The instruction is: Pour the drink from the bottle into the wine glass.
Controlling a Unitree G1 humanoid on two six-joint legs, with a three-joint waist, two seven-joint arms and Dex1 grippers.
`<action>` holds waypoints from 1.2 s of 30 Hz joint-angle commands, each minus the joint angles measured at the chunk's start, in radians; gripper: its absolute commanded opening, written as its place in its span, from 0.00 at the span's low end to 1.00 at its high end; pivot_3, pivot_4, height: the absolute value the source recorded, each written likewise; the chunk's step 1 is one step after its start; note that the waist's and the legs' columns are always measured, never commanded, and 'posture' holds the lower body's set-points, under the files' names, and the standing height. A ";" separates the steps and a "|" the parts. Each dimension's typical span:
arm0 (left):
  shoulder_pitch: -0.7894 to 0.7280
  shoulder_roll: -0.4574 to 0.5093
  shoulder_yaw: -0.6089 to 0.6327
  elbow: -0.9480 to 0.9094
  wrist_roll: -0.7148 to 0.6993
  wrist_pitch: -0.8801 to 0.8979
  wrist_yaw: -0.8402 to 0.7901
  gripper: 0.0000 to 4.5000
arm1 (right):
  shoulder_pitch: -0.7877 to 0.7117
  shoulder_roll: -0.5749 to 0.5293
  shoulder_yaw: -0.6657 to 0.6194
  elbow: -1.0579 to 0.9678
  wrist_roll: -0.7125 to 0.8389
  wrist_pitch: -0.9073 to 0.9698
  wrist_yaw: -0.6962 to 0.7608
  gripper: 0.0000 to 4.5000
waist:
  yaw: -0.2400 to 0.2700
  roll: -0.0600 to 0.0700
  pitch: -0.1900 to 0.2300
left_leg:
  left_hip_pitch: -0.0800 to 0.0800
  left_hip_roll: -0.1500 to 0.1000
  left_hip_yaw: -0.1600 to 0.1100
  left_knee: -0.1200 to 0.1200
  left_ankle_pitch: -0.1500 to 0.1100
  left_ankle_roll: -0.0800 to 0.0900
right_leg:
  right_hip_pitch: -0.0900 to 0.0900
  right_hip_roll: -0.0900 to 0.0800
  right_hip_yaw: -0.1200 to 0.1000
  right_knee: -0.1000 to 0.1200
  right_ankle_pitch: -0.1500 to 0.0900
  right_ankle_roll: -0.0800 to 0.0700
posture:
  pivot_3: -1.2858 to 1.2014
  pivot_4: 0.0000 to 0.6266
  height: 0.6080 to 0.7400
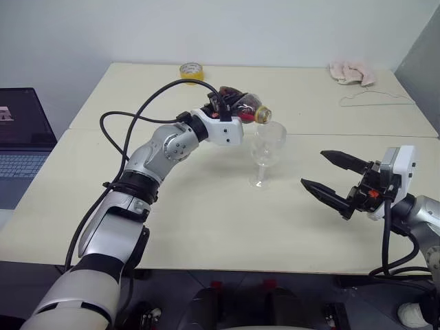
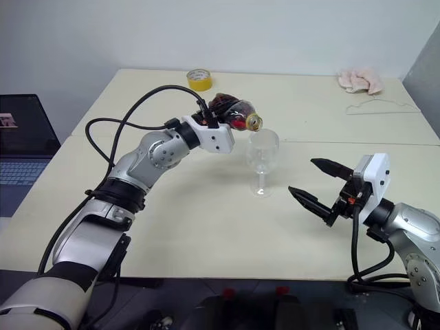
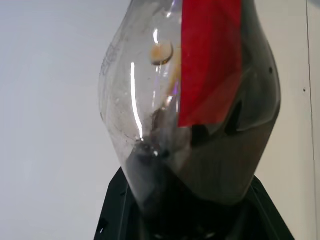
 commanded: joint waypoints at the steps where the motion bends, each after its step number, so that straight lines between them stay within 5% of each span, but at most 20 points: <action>1: -0.049 0.020 0.005 -0.020 0.025 -0.022 0.059 0.22 | 0.001 -0.011 -0.013 -0.043 0.013 -0.008 -0.003 1.00 | 0.000 0.000 0.000 | 0.000 0.000 0.000 0.000 0.000 0.000 | 0.000 0.000 0.000 0.000 0.000 0.000 | 0.52 0.24 1.00; 36: -0.212 0.076 -0.098 0.150 0.193 -0.140 0.253 0.22 | -0.008 -0.004 0.017 -0.026 -0.005 -0.022 -0.013 1.00 | -0.002 0.000 0.000 | 0.000 0.000 0.000 0.001 0.000 0.000 | -0.001 0.000 0.000 0.002 0.000 0.000 | 0.52 0.24 1.00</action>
